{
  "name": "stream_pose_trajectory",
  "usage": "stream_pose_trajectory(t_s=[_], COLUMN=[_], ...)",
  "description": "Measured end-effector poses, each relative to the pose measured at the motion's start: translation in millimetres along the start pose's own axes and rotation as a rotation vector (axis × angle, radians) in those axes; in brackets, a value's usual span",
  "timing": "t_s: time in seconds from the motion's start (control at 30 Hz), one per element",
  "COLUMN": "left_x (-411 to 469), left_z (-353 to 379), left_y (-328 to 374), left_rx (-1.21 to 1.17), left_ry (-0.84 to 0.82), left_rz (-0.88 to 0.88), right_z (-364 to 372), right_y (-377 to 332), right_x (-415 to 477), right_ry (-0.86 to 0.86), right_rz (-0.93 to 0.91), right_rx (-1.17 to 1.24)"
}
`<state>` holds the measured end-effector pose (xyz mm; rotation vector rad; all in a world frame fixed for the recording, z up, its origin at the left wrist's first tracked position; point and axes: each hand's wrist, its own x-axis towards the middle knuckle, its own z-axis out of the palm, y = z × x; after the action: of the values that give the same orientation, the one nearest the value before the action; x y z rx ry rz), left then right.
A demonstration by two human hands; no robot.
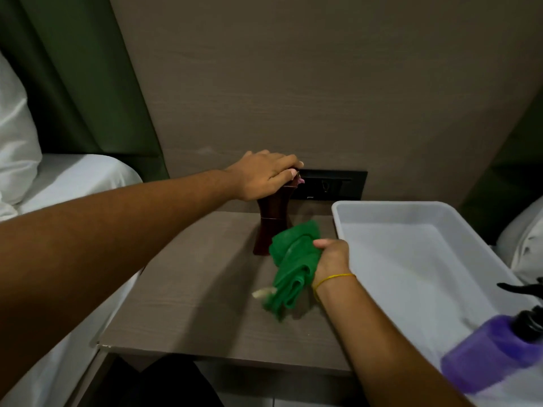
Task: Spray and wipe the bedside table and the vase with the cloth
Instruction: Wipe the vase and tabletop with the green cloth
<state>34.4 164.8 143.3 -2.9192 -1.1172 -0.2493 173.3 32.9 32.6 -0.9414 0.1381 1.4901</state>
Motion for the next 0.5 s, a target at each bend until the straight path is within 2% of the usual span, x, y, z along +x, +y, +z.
stream_pose_trajectory(t_s=[0.07,0.13,0.23,0.3,0.4,0.5], left_x=[0,0,-1,-1,1,1], left_z=[0,-1,-1,-1,-1,-1], left_y=[-1,0,1,2,3,4], left_rx=[-0.005,0.002,0.003,0.008,0.005,-0.001], left_ry=[-0.001,-0.010,-0.002,0.000,0.002,-0.011], left_rz=[0.000,-0.001,-0.004,0.001,0.010,0.005], right_z=[4,11,31,43,47,37], right_y=[-2,-3,11,26,47,57], right_x=[-10,-18,-24,-23,-2,29], right_ry=[0.046,0.122,0.177,0.139,0.069,0.164], right_rz=[-0.177,-0.417,-0.857,-1.071,-1.158,-1.093], right_rx=[0.143,0.121,-0.189,-0.382,-0.690,-1.041])
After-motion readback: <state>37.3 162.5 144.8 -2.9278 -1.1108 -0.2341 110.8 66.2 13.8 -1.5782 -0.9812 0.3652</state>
